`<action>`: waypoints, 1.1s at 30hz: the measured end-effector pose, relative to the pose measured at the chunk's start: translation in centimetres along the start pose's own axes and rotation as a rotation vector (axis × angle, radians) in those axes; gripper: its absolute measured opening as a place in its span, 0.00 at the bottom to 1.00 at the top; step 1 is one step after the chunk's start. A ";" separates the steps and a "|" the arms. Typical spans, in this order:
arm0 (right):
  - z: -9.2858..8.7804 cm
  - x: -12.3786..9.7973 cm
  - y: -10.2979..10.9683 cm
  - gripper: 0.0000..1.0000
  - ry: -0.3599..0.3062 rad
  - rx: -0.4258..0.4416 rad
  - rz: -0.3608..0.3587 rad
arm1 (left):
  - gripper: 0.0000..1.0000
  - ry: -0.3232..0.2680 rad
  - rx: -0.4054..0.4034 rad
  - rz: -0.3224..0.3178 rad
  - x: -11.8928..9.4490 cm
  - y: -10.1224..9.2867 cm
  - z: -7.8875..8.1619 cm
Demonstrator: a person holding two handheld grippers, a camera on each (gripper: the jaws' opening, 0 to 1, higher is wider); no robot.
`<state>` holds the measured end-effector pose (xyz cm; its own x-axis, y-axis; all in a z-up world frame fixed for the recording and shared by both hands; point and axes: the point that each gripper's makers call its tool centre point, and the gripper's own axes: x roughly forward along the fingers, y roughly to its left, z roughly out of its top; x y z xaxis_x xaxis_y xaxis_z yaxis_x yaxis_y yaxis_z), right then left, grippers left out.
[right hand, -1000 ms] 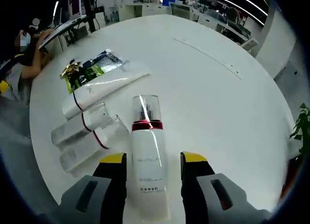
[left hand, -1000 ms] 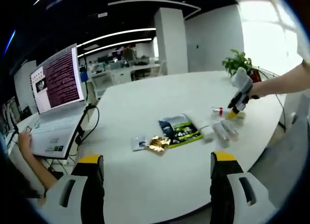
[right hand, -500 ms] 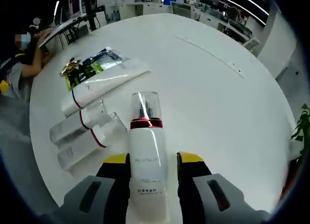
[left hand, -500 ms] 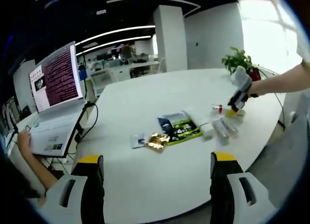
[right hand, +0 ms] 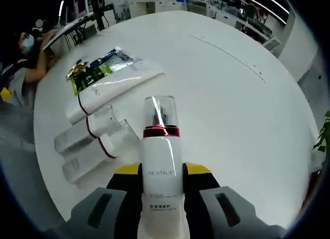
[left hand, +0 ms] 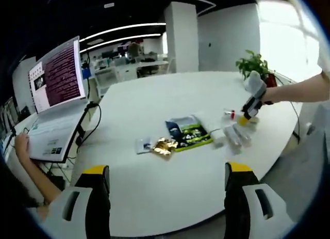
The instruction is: Arrange the skincare products in the storage area until every visible bottle or jar stands upright without overlapping.
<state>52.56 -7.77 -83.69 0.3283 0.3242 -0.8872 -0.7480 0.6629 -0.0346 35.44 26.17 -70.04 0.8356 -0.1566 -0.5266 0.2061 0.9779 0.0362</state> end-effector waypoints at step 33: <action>0.6 -2.4 1.1 0.27 -0.229 0.086 -0.068 | 0.85 -0.160 -0.161 -0.309 7.4 -9.6 7.3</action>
<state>51.29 -7.49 -81.31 0.5056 0.4144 -0.7567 -0.6708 0.7404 -0.0428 43.37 14.58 -68.09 0.8183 -0.4545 -0.3518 0.3887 0.8885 -0.2437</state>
